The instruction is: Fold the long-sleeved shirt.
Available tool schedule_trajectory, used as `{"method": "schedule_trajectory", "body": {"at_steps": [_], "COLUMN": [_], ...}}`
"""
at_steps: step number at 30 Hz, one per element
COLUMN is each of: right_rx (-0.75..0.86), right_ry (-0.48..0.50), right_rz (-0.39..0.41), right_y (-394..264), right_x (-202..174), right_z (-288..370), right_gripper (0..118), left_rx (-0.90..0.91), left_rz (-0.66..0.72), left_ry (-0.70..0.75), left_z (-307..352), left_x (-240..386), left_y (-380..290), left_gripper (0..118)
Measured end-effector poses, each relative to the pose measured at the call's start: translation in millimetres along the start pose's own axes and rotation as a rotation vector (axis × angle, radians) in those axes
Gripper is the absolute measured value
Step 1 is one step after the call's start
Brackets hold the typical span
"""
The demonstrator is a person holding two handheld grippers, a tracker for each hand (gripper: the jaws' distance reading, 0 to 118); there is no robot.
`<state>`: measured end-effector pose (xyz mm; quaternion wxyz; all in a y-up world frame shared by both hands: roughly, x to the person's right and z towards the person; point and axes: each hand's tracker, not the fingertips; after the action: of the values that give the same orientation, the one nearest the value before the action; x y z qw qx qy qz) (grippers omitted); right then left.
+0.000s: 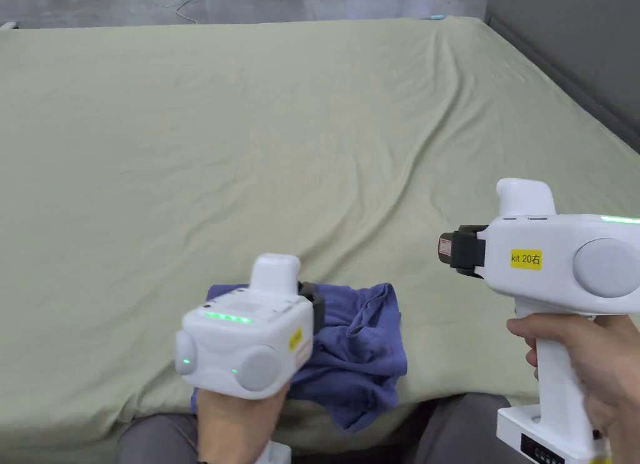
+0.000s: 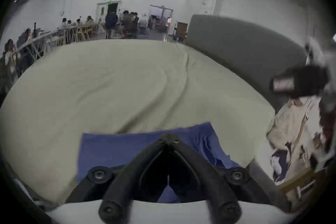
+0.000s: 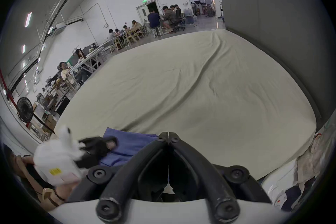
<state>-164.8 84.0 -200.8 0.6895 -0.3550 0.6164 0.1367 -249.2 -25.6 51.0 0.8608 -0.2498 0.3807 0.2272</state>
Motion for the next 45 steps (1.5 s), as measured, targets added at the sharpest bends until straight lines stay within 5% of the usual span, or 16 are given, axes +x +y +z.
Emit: {"method": "schedule_trajectory", "body": {"at_steps": [12, 16, 26, 30, 32, 33, 34, 35, 36, 40, 45], "right_rx": [0.002, -0.016, -0.245, -0.365, -0.413, -0.443, -0.436, -0.396, -0.412, -0.411, -0.414], "right_ry": [-0.042, -0.006, 0.343, 0.336, 0.220, 0.176, 0.187, 0.257, 0.243, 0.249, 0.249], "right_rz": [-0.027, -0.065, -0.206, -0.198, -0.154, -0.134, -0.135, -0.182, -0.195, -0.190, -0.193], "right_y": [-4.5, -5.4, -35.7, -63.0, -73.5, -78.3, -83.4, -84.5, -82.9, -80.0, -79.2], "right_x": [13.7, 18.1, -2.2, -15.2, -17.3, -16.2, -2.7, 3.1, 5.8, 3.5, 4.8], "right_z": [9.1, 0.4, -97.0, -130.2, -141.1, -145.8, -162.4, -163.7, -162.5, -157.7, -160.8], "right_gripper": [0, 0, 0, 0, 0, 0, 0, 0, 0, 0, 0], "left_rx": [-0.161, -0.062, 0.074, 0.068, 0.077, 0.054, 0.024, -0.008, -0.057, -0.054, -0.031], "left_rz": [0.027, 0.155, 0.518, 0.657, 0.769, 0.793, 0.783, 0.769, 0.769, 0.794, 0.922], "left_ry": [-0.181, -0.249, -0.178, -0.119, -0.158, -0.160, -0.166, -0.171, -0.162, -0.161, -0.371], "left_z": [-61.0, -35.3, 55.3, 59.8, 57.4, 54.3, 52.0, 47.0, 42.0, 31.3, 6.3], "left_x": [78.4, 44.9, -106.0, -154.4, -172.7, -177.1, -179.2, -180.3, -180.6, -184.7, -195.3], "left_y": [-28.4, -5.5, 25.9, 5.1, -11.2, -17.5, -21.6, -27.1, -31.9, -46.6, -53.0], "left_gripper": [0, 0, 0, 0, 0, 13, 40, 84, 107, 113, 113]}}
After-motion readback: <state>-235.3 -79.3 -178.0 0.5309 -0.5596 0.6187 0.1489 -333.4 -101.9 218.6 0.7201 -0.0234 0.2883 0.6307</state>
